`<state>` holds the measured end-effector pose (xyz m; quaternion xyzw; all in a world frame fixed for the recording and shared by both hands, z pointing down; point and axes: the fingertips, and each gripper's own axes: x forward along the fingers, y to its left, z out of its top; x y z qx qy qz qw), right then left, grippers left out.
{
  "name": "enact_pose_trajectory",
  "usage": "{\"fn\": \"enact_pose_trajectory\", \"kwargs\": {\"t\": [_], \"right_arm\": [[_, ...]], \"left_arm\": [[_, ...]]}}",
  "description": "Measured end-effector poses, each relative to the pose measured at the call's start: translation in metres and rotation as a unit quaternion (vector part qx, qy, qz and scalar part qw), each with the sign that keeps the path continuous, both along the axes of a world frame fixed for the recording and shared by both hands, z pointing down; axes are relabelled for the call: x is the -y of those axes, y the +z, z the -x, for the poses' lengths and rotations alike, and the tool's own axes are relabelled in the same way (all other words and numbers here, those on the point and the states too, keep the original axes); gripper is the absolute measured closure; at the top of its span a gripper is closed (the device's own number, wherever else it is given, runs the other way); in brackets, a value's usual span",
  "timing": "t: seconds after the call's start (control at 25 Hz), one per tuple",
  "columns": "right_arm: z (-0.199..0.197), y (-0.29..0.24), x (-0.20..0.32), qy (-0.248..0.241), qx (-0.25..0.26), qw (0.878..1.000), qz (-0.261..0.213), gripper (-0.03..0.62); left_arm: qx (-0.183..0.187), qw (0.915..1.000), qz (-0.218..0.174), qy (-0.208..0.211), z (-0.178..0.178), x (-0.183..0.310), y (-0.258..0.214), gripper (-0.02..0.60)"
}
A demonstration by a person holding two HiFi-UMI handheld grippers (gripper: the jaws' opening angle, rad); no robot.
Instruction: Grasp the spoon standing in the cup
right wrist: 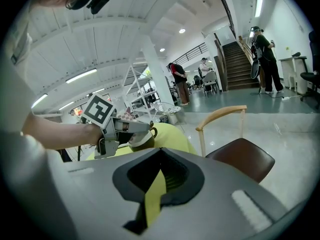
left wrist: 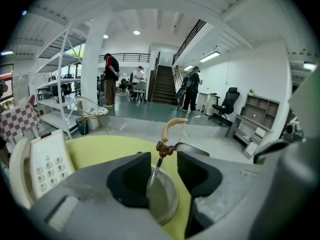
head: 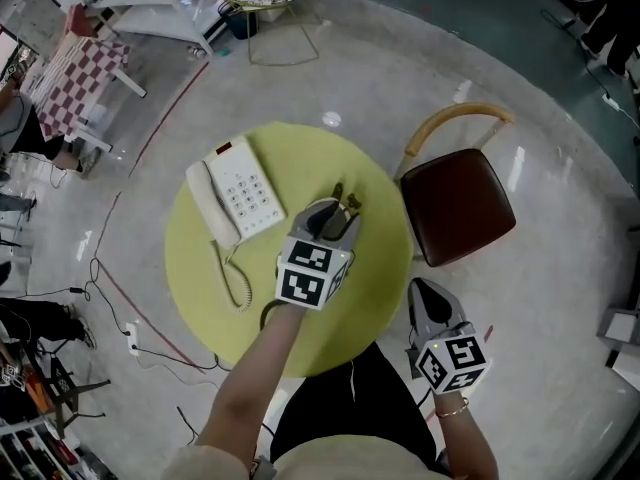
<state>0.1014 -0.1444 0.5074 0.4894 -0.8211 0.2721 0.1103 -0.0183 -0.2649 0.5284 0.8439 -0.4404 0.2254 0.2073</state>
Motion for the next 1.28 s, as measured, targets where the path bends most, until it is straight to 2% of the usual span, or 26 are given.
{"fn": "enact_pose_trajectory", "kwargs": {"t": [0.2,0.52,1.0,1.28], "right_arm": [[0.005,0.004,0.004,-0.002,0.004,1.0,0.005,0.594],[0.006,0.004,0.004,-0.003,0.008,1.0,0.01,0.594],[-0.001,0.011,0.005,0.003,0.008,1.0,0.017,0.594],[-0.003,0.009,0.006,0.006,0.01,1.0,0.018,0.594]], "left_arm": [[0.01,0.9999,0.01,0.002,0.0,0.001,0.003,0.411],[0.05,0.9985,0.005,0.021,-0.005,0.008,-0.003,0.41],[0.098,0.9943,0.031,0.03,-0.012,0.015,0.02,0.397],[0.107,0.9933,0.031,0.028,-0.014,0.017,0.023,0.399]]}}
